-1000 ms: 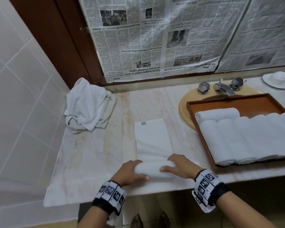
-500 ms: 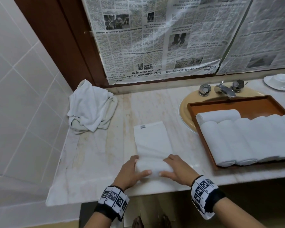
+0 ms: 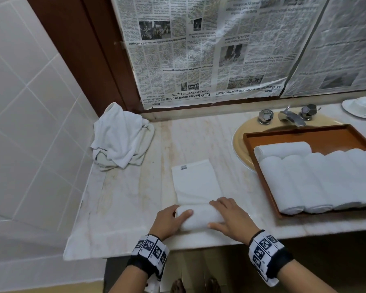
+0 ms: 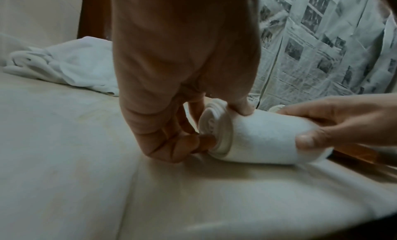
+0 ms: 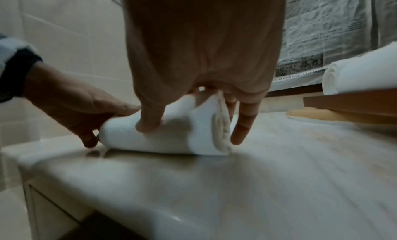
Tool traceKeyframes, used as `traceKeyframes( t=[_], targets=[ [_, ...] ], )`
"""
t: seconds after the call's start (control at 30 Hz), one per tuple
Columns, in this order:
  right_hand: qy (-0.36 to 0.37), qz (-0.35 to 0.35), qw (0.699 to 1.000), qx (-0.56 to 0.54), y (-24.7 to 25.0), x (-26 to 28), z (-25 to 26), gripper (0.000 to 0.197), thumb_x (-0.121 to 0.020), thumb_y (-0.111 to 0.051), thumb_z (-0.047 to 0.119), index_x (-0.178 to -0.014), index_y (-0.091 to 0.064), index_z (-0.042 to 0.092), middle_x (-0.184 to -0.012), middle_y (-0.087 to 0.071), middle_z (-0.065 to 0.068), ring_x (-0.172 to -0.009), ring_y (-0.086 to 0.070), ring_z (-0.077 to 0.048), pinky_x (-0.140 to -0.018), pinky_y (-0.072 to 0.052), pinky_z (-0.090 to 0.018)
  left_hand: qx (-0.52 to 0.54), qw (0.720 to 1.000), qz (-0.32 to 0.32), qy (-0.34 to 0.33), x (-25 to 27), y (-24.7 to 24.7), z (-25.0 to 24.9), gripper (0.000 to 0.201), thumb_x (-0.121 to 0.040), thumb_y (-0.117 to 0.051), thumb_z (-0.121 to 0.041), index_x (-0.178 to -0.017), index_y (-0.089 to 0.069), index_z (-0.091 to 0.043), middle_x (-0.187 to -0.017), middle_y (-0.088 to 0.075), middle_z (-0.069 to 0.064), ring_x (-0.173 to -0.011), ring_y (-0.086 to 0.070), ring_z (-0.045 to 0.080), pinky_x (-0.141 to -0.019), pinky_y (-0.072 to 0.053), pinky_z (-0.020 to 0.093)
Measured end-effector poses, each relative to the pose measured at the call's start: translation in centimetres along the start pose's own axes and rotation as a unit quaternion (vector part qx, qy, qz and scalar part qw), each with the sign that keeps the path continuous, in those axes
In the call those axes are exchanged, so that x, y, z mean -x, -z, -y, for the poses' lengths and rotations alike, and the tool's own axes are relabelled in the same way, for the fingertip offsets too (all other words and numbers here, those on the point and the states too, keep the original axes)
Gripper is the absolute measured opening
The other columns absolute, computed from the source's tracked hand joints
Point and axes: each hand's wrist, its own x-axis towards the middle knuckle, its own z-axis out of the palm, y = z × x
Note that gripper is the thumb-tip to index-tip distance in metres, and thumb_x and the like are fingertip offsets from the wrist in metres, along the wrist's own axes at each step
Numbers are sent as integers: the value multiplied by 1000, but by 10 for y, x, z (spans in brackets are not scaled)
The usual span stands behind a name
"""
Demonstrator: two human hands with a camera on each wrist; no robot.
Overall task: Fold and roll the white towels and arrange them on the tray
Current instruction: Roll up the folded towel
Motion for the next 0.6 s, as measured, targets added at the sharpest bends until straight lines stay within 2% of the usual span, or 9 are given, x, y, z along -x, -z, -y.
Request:
traceKeyframes(
  t=[0.07,0.13,0.2,0.27,0.37,0.43,0.47,0.57,0.6],
  targets=[
    [-16,27,999,-41,2,-2,0,87,-74,-39,82,-139,-45,24,-130,-45,5,-120,-40,-16,-98,-41,-30,18,1000,-24,7,4,-5,5,61,-78,-60,-76,-121,-58,-33,-109,-67,-9,-96,-62,8,-88,-52,29],
    [-32,51,993,-99,7,-7,-2,86,-72,-41,84,-132,-53,23,-123,-50,4,-114,-45,-16,-96,-38,-28,26,998,-56,-29,11,-9,9,66,-79,-65,-71,-132,-48,-36,-117,-60,-10,-98,-60,7,-86,-51,26],
    [-40,80,988,-125,15,-14,-2,68,-80,-51,75,-121,-59,21,-116,-56,1,-109,-50,-18,-92,-38,-29,5,993,-70,-90,17,-13,11,73,-77,-67,-70,-139,-42,-42,-129,-44,-15,-104,-56,7,-89,-50,27],
    [-48,105,983,-142,21,-20,-2,51,-89,-57,61,-111,-62,16,-111,-60,-1,-102,-53,-19,-90,-40,-31,-34,989,-61,-133,20,-14,11,76,-71,-69,-74,-137,-42,-46,-131,-31,-20,-104,-55,6,-87,-53,28],
    [-68,108,976,-177,27,-23,-2,48,-94,-52,57,-104,-64,11,-108,-65,-3,-101,-57,-20,-93,-42,-35,-77,986,-45,-140,15,-11,8,77,-68,-74,-69,-136,-47,-44,-130,-33,-18,-107,-51,6,-90,-50,26],
    [-70,76,978,-182,22,-23,-1,49,-98,-45,56,-108,-65,13,-111,-66,-2,-104,-58,-21,-94,-42,-34,-93,988,-18,-125,7,-3,4,75,-71,-77,-64,-136,-51,-39,-129,-40,-12,-112,-50,9,-97,-44,26],
    [-60,49,986,-149,18,-22,1,51,-100,-38,57,-114,-63,14,-115,-64,-2,-108,-57,-21,-94,-41,-33,-101,988,1,-117,2,2,2,75,-71,-78,-63,-137,-52,-37,-128,-44,-9,-114,-50,12,-99,-42,27],
    [-18,-32,999,17,7,-13,6,81,-90,-6,72,-136,-49,21,-127,-54,0,-114,-51,-23,-91,-43,-35,-119,987,52,-93,-13,16,-6,75,-71,-79,-62,-136,-55,-34,-119,-52,-3,-114,-52,17,-96,-39,27],
    [-13,-39,998,49,4,-10,6,88,-86,-3,78,-140,-45,23,-129,-52,1,-115,-50,-23,-91,-43,-36,-119,987,67,-87,-18,20,-8,73,-71,-79,-62,-134,-57,-34,-118,-54,-3,-114,-52,17,-95,-39,27]
  ],
)
